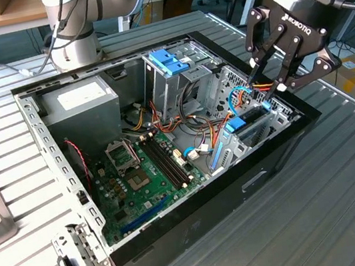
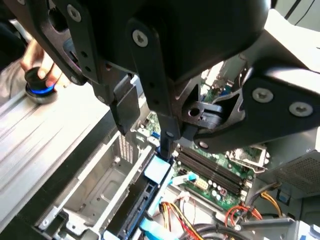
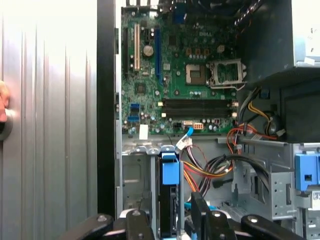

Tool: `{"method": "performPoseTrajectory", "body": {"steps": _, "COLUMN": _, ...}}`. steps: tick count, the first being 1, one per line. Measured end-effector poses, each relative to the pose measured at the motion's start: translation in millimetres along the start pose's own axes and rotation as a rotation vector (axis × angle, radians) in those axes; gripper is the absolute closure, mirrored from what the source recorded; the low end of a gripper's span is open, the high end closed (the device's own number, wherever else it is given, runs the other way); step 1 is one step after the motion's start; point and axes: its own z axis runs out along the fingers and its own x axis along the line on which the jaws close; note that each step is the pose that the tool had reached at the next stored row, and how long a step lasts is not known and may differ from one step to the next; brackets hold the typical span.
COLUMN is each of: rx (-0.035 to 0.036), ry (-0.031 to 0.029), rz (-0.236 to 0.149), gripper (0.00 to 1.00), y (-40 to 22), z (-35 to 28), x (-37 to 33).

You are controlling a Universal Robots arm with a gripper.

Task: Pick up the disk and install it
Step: 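Insert the disk into the insertion slot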

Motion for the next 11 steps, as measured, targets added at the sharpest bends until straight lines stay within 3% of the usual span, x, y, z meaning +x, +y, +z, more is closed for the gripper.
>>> {"method": "performPoseTrajectory", "body": {"steps": 4, "rx": -0.0001, "ry": -0.0009, "rz": 0.0, "gripper": 0.57, "y": 0.0, "z": -0.2, "x": -0.1}}
{"method": "performPoseTrajectory", "body": {"steps": 8, "rx": -0.0006, "ry": -0.0014, "rz": 0.0, "gripper": 0.76, "y": 0.0, "z": 0.0, "x": 0.0}}
{"method": "performPoseTrajectory", "body": {"steps": 10, "rx": -0.0012, "ry": -0.0023, "rz": 0.0, "gripper": 0.76, "y": 0.0, "z": 0.3, "x": 0.0}}
{"method": "performPoseTrajectory", "body": {"steps": 11, "rx": -0.0016, "ry": -0.0027, "rz": 0.0, "gripper": 0.82, "y": 0.0, "z": 0.6, "x": 0.0}}
